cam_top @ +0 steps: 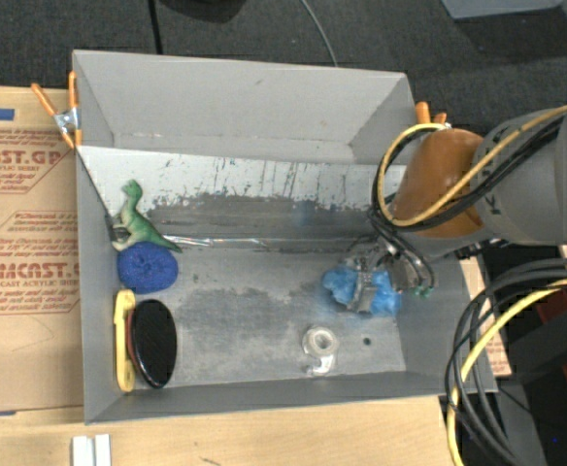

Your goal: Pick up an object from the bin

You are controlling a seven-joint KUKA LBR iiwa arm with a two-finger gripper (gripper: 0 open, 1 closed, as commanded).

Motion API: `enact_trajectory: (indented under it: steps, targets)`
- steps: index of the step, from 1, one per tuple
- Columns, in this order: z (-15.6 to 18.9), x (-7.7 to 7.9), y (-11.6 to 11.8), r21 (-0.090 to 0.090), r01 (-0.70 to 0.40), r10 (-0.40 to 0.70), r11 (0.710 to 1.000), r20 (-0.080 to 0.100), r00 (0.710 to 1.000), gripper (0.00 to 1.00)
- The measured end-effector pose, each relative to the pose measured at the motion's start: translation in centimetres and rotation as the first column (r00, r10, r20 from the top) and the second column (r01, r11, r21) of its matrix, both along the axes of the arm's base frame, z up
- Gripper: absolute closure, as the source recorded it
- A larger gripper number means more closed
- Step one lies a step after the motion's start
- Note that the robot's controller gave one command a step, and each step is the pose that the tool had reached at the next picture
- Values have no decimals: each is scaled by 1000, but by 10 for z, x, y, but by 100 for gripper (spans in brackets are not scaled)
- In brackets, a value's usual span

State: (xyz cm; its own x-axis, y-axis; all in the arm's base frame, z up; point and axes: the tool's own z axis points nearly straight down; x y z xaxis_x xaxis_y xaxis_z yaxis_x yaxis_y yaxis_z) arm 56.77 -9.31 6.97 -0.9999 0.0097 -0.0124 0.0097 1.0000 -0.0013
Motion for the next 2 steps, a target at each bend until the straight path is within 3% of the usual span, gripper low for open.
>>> enact_trajectory:
  steps: [1, 2]
  targets:
    - [109, -6, -15, -1, -25, 25, 1000, 3, 1000, 100]
    - [109, -6, -15, -1, -25, 25, 1000, 2, 1000, 100]
